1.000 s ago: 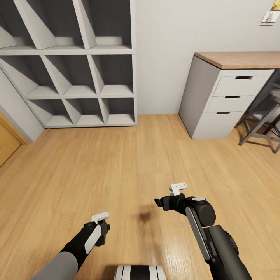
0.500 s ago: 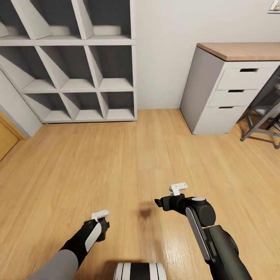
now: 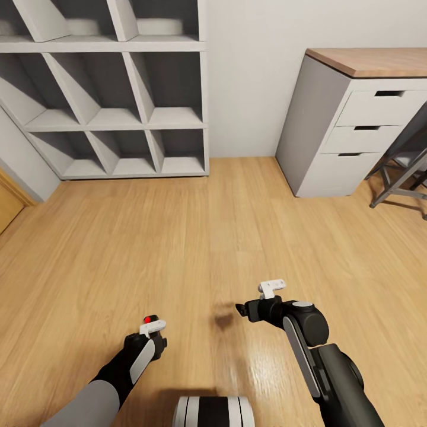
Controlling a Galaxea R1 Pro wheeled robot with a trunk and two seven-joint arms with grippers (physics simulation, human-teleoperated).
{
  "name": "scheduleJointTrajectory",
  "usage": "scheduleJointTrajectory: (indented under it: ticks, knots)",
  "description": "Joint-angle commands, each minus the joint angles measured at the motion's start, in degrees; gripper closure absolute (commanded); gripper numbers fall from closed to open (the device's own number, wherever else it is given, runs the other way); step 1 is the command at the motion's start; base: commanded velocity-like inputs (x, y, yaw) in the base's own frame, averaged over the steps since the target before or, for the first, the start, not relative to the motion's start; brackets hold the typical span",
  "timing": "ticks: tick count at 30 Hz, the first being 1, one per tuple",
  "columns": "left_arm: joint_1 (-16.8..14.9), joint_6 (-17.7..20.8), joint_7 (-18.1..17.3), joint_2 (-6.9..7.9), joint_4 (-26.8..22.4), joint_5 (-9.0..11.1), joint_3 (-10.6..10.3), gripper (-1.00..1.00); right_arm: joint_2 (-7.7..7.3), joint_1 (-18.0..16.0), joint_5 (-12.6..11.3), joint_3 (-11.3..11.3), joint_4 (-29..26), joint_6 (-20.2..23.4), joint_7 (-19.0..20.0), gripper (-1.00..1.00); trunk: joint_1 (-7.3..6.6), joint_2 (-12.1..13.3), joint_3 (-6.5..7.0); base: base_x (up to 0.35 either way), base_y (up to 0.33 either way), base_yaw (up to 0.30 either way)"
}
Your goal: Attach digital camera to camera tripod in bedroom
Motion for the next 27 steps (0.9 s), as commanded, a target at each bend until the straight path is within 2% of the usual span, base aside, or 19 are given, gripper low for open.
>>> scheduleJointTrajectory:
  ticks: [1, 11, 18, 27]
  knots:
    - [0.0, 0.2, 0.5, 0.05, -0.1, 0.6, -0.4, -1.00, 0.01, 0.0, -0.2, 0.0, 0.0, 0.3, 0.0, -1.00, -0.01, 0.0, -0.04, 0.000, 0.000, 0.000]
    - [-0.5, 0.2, 0.6, 0.11, -0.2, 0.0, -0.4, -1.00, 0.01, 0.0, -0.1, 0.0, 0.0, 0.3, 0.0, -1.00, -0.01, 0.0, -0.04, 0.000, 0.000, 0.000]
    - [-1.7, 0.2, 0.5, 0.09, -0.2, -2.5, -0.3, -1.00, 0.03, 0.1, -0.1, 0.0, 0.0, 0.3, 0.0, -1.00, -0.01, 0.0, -0.04, 0.000, 0.000, 0.000]
    - [-2.3, 0.3, 0.5, 0.25, -0.2, -3.9, -0.3, -1.00, 0.08, 0.2, -0.1, 0.0, 0.0, 0.3, 0.0, -1.00, -0.01, 0.0, -0.04, 0.000, 0.000, 0.000]
